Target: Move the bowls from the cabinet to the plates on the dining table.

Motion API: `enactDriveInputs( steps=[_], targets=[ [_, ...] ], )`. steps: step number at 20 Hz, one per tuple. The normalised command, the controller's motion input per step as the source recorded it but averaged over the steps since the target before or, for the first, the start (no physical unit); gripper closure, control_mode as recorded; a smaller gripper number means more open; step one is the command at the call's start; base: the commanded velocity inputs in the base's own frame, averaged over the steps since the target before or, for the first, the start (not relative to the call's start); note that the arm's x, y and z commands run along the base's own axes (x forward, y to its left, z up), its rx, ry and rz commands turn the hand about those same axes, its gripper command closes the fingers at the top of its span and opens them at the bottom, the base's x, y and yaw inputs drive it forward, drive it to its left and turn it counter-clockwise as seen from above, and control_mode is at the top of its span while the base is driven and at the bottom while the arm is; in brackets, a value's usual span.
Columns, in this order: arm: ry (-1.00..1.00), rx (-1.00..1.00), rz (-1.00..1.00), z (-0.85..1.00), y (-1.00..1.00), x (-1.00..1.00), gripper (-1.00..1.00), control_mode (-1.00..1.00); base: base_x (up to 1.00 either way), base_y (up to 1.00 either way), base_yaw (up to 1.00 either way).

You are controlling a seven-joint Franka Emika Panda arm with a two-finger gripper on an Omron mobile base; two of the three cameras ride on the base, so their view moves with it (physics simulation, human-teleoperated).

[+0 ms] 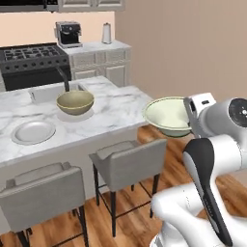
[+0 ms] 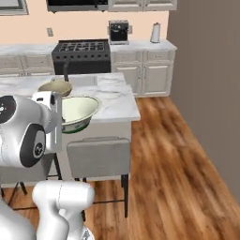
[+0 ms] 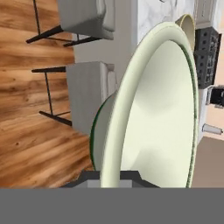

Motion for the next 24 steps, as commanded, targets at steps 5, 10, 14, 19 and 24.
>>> enactDriveInputs(
  steps=[5,10,14,19,24],
  targets=[
    [0.00,0.00,0.00,0.00,0.00,0.00,1.00,1.00,0.12,0.82,0.28],
    [0.00,0.00,0.00,0.00,0.00,0.00,1.00,1.00,-0.03,0.90,0.17],
    [0.00,0.00,0.00,0.00,0.00,0.00,1.00,1.00,0.03,0.68,0.12],
    [0.00,0.00,0.00,0.00,0.00,0.00,1.00,1.00,0.26,0.33,0.06],
    [0.00,0.00,0.00,0.00,0.00,0.00,1.00,1.00,0.34,0.09,0.04]
  ],
)
